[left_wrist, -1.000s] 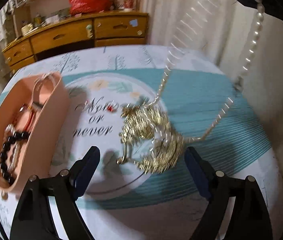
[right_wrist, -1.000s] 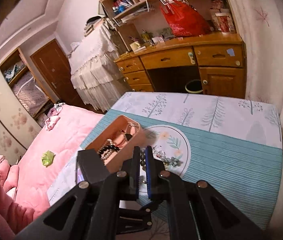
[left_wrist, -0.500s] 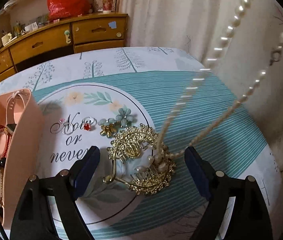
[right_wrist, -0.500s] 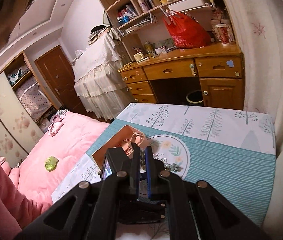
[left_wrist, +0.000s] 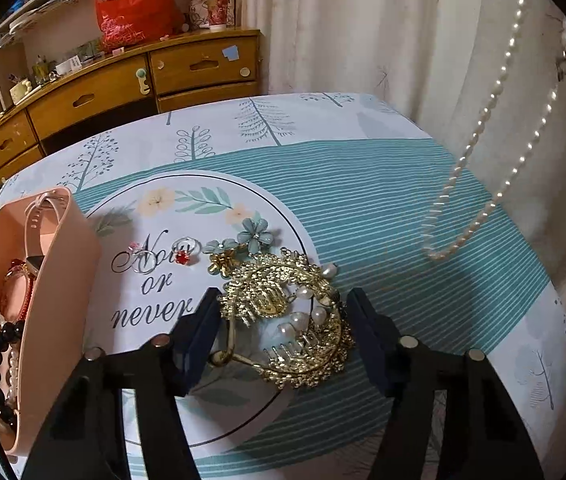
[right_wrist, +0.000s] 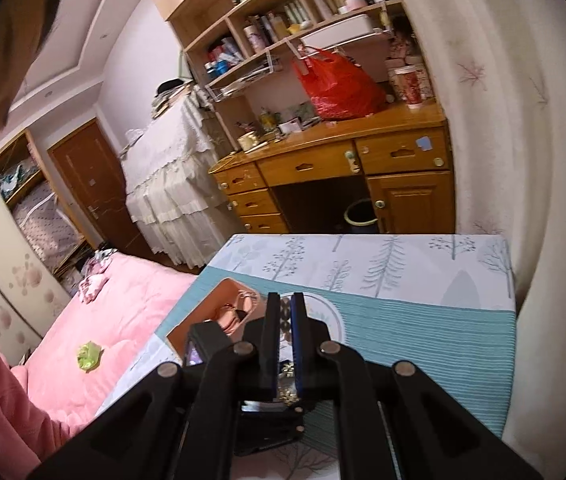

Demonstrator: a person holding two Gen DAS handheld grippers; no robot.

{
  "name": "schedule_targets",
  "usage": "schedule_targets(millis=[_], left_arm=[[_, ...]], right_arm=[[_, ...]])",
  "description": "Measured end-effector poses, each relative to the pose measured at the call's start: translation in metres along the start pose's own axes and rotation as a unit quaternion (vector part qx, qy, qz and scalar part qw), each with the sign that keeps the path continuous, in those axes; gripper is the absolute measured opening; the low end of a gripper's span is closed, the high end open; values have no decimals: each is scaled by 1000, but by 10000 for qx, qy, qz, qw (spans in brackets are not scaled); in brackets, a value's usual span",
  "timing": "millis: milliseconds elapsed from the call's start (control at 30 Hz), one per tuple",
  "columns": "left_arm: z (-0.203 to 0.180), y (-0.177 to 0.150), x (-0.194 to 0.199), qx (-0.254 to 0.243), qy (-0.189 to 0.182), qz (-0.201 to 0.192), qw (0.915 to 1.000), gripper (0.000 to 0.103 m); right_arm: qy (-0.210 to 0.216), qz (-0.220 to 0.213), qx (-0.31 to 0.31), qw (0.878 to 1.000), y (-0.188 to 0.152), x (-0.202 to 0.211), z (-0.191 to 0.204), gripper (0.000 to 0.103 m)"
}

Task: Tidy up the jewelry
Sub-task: 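Lift the pearl necklace with the right gripper while the left grasps the gold hair comb, then lower the gold comb into the box with the left gripper while the right holds the necklace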

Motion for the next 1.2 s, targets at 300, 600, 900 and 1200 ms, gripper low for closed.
schedule_targets(millis=[300, 600, 900, 1200], left_arm=[[9, 4, 7, 463, -434, 29, 9980, 13], [10, 4, 31, 674, -790, -179, 9944, 5], [14, 9, 76, 627, -864, -372, 9936, 4], [53, 14, 131, 681, -580, -374, 9953, 4]], right_arm=[[-117, -35, -223, 9997, 2, 1, -10, 5], [-167, -24, -307, 9994, -1, -6, -3, 5], [-124, -49, -225, 9997, 1, -13, 21, 5], [-34, -97, -77, 9999, 13, -25, 55, 5]])
Point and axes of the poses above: each gripper's, at about its wrist camera, not at the fingertips, and x roughly against the way its jaws point, z to its left, y to its top, the point moved 10 cm from there along -x, roughly the way its jaws point, and after that the axes turned 8 degrees about z, right-handed, at the moved point
